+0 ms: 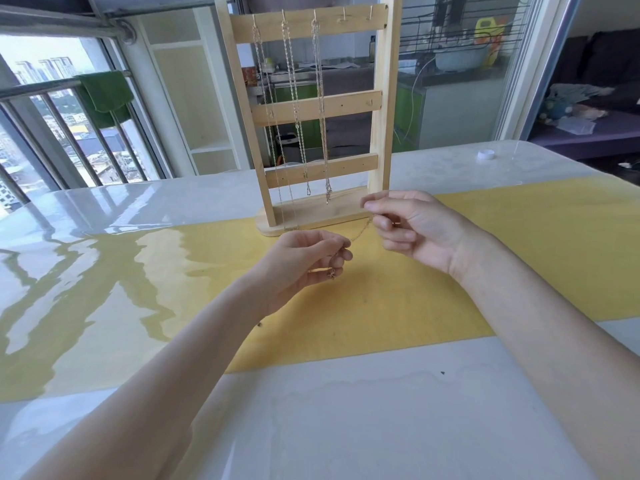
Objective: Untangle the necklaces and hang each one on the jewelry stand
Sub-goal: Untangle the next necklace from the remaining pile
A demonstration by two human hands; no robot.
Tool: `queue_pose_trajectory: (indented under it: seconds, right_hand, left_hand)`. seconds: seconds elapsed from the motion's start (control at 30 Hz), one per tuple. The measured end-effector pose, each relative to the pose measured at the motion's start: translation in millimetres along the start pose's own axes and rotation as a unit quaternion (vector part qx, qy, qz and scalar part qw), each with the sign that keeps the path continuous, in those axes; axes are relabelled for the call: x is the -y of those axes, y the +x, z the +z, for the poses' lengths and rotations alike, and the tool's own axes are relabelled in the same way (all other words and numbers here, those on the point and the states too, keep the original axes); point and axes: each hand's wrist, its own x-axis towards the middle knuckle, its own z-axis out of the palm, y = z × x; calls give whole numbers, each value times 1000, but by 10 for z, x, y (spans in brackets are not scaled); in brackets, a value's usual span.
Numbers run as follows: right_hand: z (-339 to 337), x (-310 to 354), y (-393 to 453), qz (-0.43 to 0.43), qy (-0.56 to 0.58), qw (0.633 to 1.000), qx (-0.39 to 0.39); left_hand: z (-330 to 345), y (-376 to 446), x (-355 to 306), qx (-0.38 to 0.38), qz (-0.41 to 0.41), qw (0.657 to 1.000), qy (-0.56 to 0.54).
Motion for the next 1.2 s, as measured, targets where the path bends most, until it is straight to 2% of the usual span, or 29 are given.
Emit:
queue_pose_trajectory:
  seconds: [0.1, 0.2, 0.27, 0.43, 0.57, 0.73, 0.97, 1.03, 1.1, 1.2]
  right_hand:
    - [-2, -51, 2, 2, -122, 992, -21]
    - [8, -130, 10, -3, -291, 957, -19]
    - [15, -179, 29, -30, -346, 938, -19]
    - [58, -194, 25, -85, -294, 952, 26]
    - [60, -185, 26, -110, -275, 955, 29]
    - [67, -181, 28, -90, -259, 961, 35]
    - [30, -174, 36, -35, -147, 987, 48]
    - [22, -171, 39, -40, -174, 984, 22]
    - [11, -191, 37, -56, -272, 961, -8]
    - [33, -242, 28, -71, -336, 939, 14]
  left_hand:
    - [-20, -2, -15, -25, 21, 999, -8]
    - [-27, 0, -33, -42, 48, 998, 14]
    - [-11, 0, -35, -51, 58, 996, 38]
    - [27, -2, -18, -56, 91, 989, 100]
    - [15, 17, 1, -73, 99, 985, 122]
    - [12, 15, 5, -83, 94, 986, 107]
    - [-26, 17, -9, -76, 82, 991, 73]
    - [-42, 19, -19, -79, 83, 989, 93]
    - [-61, 21, -29, -84, 89, 983, 138]
    - [-66, 15, -23, -80, 87, 975, 187]
